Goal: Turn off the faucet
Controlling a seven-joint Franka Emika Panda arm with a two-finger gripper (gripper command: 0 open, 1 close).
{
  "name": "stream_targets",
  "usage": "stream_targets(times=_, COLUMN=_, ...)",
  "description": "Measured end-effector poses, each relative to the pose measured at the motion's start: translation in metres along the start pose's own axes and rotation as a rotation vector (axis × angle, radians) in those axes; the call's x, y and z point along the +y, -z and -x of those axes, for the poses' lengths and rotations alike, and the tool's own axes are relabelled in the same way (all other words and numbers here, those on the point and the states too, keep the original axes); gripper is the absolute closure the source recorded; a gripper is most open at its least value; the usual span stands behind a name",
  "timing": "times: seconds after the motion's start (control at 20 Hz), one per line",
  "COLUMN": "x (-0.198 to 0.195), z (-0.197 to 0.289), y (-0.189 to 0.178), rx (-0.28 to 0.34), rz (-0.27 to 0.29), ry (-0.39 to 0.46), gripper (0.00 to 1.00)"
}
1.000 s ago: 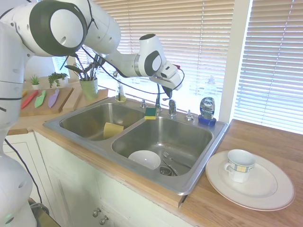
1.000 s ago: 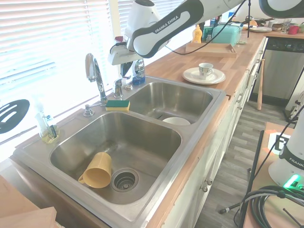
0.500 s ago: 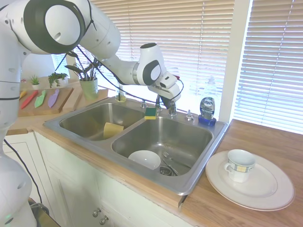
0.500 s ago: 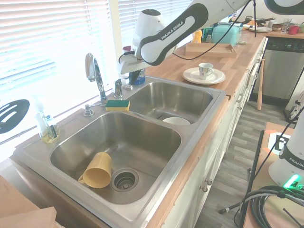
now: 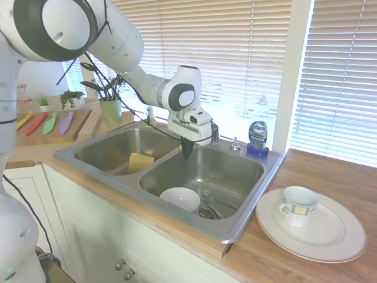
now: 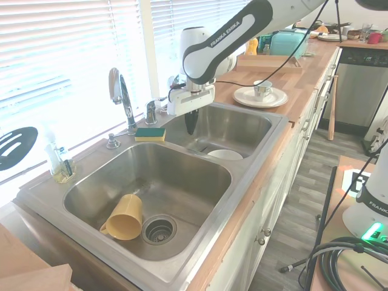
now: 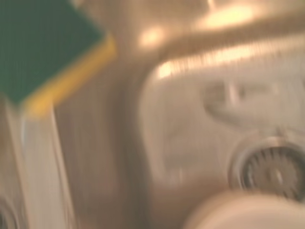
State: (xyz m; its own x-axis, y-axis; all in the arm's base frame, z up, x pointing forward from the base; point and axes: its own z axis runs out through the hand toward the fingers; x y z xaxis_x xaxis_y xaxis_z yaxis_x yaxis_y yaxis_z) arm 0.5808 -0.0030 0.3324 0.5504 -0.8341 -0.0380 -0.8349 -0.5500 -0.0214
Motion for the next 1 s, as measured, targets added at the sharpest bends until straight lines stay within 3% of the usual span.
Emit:
stream_targets(times=0.35, x=0.053, z=0.044, y=0.024, rx=0.009, rz=0.05, ry=0.052, gripper=1.0)
stream_targets(times=0.4, x=0.058, z=0.048, y=0.025, rx=0.015, rz=0.057, ry=0.059, gripper=0.0)
stream_targets(times=1.0, x=0.067, z=0.065, y=0.021, rx=0.033, rz=0.077, ry=0.074, gripper=0.0)
